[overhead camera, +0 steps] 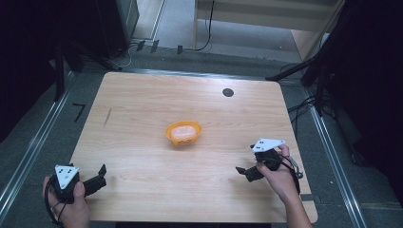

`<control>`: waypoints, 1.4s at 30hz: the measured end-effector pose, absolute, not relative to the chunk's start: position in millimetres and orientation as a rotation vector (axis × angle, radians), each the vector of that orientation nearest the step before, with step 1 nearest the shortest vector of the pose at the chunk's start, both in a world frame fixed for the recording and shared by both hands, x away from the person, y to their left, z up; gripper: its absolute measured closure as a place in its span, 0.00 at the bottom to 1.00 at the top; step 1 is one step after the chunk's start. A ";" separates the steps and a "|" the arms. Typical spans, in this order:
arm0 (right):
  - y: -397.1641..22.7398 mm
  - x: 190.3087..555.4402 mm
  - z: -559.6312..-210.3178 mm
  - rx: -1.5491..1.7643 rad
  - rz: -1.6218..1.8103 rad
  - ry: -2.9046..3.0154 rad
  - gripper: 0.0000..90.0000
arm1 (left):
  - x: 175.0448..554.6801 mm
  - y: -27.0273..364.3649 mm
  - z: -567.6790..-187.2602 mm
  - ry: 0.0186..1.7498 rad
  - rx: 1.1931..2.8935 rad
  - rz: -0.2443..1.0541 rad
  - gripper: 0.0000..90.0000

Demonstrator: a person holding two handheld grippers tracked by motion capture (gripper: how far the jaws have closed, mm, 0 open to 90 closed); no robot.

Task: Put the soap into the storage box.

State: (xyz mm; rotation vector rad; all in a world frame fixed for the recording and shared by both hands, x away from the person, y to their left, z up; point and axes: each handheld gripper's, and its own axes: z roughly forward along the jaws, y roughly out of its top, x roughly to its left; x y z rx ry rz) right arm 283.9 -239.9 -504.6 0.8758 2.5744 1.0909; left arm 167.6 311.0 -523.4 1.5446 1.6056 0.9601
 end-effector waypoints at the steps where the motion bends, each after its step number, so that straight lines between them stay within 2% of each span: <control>1: -242.0 282.5 -505.5 0.878 1.091 2.573 0.00 | 167.6 310.9 -523.4 1.605 1.547 0.959 0.00; 22: -301.1 240.9 -533.4 1.039 1.146 2.469 0.00 | 167.1 310.0 -523.3 1.600 1.553 0.970 0.00; 42: -349.5 204.8 -545.8 1.143 1.148 2.367 0.00 | 166.5 308.8 -523.2 1.594 1.558 0.984 0.00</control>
